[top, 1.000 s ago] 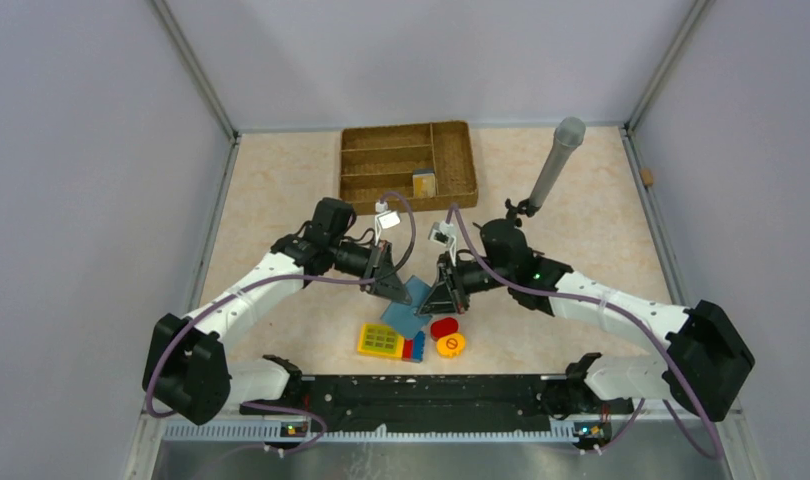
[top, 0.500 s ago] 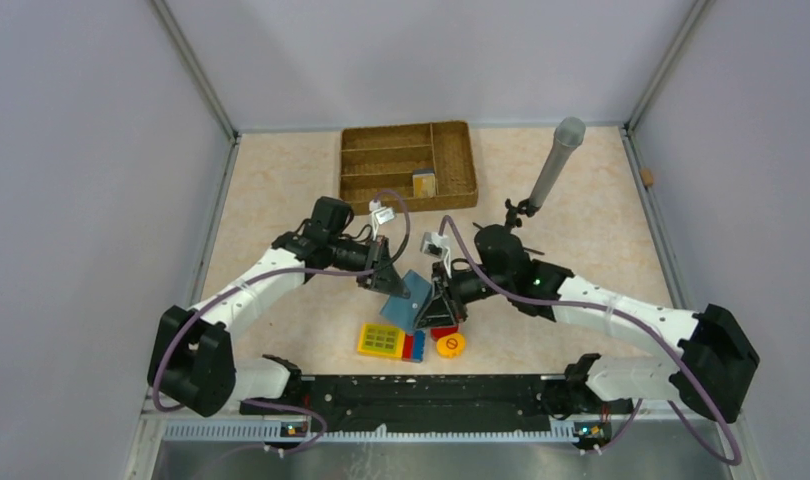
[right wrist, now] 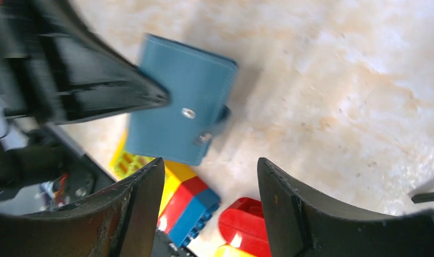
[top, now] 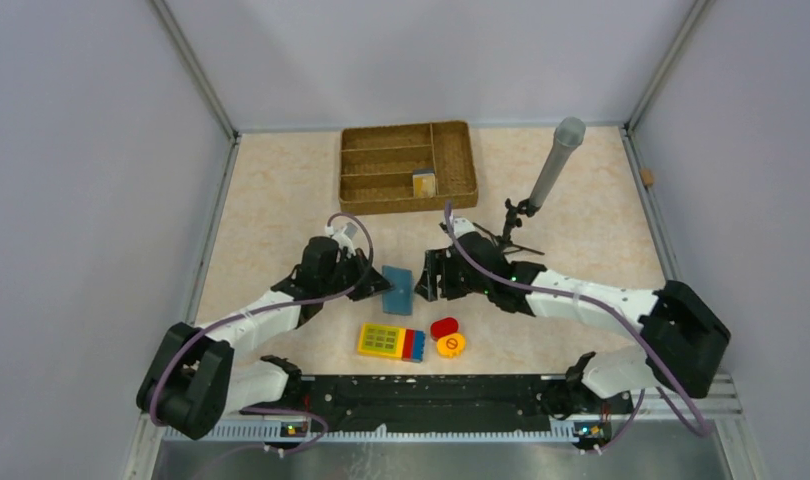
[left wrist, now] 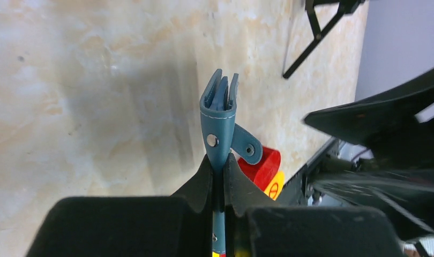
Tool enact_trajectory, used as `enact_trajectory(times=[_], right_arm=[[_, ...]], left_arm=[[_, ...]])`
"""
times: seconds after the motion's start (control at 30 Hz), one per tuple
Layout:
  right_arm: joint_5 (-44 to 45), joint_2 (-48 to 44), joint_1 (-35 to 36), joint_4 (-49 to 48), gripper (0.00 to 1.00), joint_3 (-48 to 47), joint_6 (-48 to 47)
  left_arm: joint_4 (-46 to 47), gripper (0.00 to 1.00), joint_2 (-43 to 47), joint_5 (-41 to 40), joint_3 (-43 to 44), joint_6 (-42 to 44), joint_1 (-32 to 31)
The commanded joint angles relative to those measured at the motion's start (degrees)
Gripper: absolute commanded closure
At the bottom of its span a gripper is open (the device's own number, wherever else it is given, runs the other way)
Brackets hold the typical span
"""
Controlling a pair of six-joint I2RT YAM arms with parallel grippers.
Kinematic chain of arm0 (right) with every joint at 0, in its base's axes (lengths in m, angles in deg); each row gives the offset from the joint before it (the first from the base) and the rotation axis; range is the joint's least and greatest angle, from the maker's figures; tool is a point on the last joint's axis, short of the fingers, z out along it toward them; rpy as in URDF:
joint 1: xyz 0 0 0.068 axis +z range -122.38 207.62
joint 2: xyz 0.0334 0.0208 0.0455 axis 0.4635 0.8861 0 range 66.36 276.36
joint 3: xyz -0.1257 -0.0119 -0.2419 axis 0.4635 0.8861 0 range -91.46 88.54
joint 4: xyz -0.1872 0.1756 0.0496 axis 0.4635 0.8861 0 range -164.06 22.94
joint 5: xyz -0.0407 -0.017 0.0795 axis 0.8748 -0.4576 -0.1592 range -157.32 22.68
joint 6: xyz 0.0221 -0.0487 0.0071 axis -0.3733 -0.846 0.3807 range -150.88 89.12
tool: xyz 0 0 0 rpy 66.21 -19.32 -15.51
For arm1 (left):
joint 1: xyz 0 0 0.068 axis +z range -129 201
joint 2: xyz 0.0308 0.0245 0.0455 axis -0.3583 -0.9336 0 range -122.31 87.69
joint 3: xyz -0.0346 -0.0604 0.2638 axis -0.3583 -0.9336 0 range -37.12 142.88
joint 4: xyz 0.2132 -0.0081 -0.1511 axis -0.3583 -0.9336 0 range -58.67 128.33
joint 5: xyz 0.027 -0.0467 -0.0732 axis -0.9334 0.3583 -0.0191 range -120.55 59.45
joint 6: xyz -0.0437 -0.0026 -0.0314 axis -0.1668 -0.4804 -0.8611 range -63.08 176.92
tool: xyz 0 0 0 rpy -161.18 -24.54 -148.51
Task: Put the credit cards into the card holder
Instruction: Open the card holder at the center of the board.
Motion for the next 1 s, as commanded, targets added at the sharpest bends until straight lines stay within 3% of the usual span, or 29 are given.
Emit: enact_trajectory(times=[0.0,0.3,0.43,0.67,0.77,0.93,0.97], right_arm=[[6.47,5.79,0.5,-1.51,0.38,-2.52,7.31],[3.67,15.39,1.23,-5.81,0.41,-7.61,7.45],[6.31,18.04,1.24,-5.43,0.42,-9.21,7.3],[10.8,22.15,1.21,-0.46,0.54,-12.75,6.81],[11.92,23.27,1.21,0.68,0.63,-13.61,6.71],[14.42,23.44,1.21,4.19,0.88,-14.15,6.76],[14.42,23.03,1.19,4.26,0.94,-13.61,6.77]], left_arm=[[11.3,1.0,0.14,-7.63,-0.78,-3.85,-0.38],[13.84,1.0,-3.81,-7.02,-1.83,-3.42,-0.42],[14.35,1.0,-4.66,-6.94,-1.95,-3.32,-0.47],[14.54,1.0,-5.92,-6.48,-1.9,-2.98,-0.47],[14.71,1.0,-6.5,-6.39,-1.84,-2.9,-0.43],[12.32,0.99,-6.5,-7.59,-0.92,-1.09,-0.43],[10.74,0.93,-6.35,-8.13,-0.47,-0.31,-0.42]])
